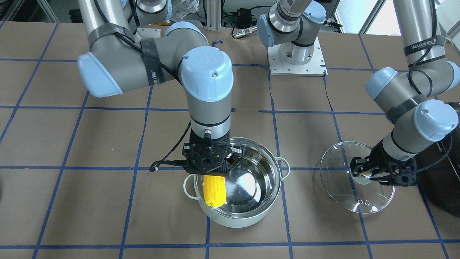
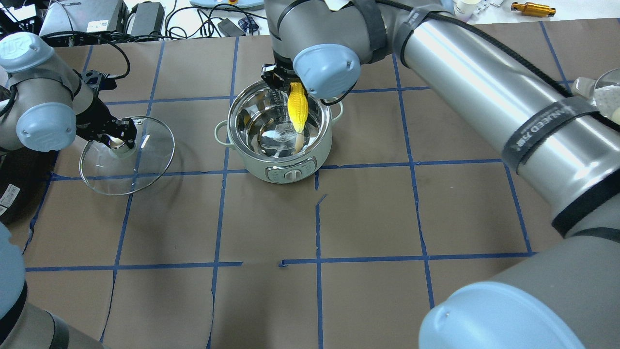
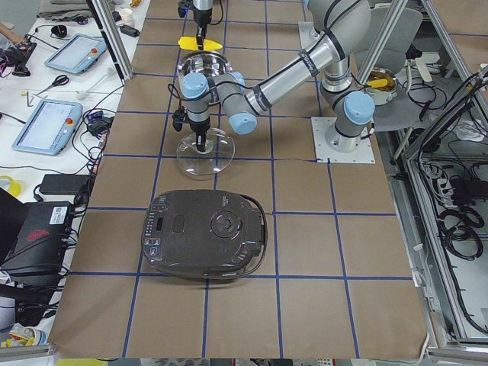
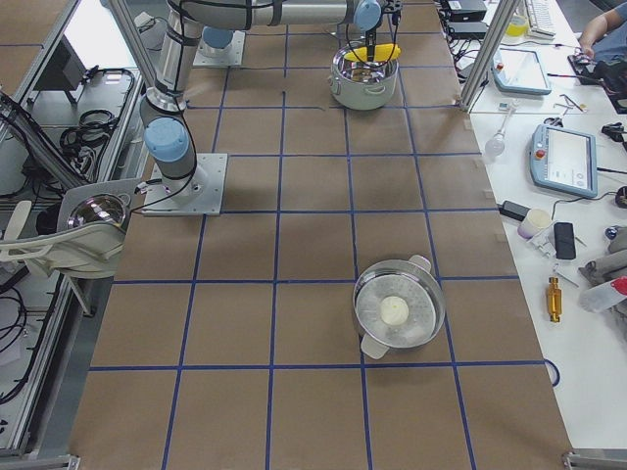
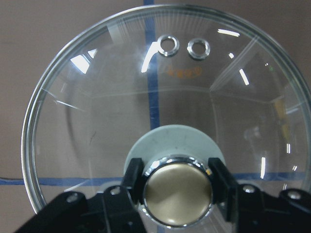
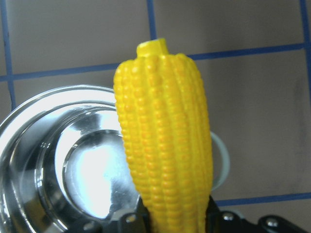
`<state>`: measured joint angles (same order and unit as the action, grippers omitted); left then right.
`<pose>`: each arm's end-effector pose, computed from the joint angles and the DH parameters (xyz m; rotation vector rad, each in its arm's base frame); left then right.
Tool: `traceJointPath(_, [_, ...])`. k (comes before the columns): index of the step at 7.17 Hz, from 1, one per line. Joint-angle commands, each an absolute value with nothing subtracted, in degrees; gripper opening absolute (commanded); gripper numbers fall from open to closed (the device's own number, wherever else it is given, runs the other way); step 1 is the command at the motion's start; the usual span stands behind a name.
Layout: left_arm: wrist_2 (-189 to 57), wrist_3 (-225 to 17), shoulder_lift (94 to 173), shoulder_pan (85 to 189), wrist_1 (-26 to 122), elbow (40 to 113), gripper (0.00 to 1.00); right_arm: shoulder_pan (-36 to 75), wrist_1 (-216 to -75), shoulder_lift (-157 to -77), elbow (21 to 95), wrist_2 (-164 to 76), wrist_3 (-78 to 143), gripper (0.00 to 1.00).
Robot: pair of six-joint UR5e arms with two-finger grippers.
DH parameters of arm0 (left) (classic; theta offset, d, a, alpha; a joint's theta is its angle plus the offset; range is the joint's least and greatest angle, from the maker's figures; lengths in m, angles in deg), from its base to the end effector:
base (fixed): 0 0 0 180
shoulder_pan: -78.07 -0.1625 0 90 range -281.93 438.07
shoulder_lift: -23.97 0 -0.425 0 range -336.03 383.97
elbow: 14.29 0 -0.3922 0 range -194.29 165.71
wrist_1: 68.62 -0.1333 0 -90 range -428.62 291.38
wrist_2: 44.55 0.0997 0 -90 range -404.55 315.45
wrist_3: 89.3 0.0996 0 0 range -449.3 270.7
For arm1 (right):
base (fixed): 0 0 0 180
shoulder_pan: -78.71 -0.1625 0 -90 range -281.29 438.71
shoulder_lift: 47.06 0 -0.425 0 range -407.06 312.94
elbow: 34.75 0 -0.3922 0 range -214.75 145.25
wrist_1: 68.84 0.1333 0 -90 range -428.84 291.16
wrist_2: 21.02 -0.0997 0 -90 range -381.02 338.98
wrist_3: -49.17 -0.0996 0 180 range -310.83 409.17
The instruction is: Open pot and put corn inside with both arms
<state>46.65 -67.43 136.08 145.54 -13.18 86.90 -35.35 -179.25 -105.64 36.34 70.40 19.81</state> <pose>0.1047 -0.5949 0.2436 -0.0183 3.1138 -0.0194 0.4117 -0.6013 0.3553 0.1457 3.0913 -0.2081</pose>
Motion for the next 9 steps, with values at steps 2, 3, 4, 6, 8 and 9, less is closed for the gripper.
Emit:
traceJointPath(2, [46.6,-67.5,136.6,144.9,-13.9,88.2,0.08,-37.1,-180.2,-102.4,36.5,70.2,19.4,0.0])
traceJointPath(3, [46.6,-67.5,136.9,144.8,-13.9,88.3,0.08,-37.1,-182.0,-100.7,36.6,70.1,19.3,0.0])
traceJointPath(4, [46.7,-67.4,137.0,144.8,-13.8,88.5,0.08,-37.1,-182.8,-100.5,36.8,69.8,19.2,0.07])
traceJointPath(6, [46.7,-67.5,137.1,144.8,-13.4,88.5,0.34,-37.1,-182.8,-100.7,37.7,69.8,18.9,0.86])
traceJointPath(8, [46.8,-67.6,137.2,144.8,-13.2,88.5,0.88,-37.1,-182.8,-101.5,37.7,69.8,19.3,1.0])
traceJointPath(9, [46.9,-67.8,137.1,144.8,-13.0,88.4,0.93,-37.0,-182.8,-103.3,37.7,70.5,19.6,1.0])
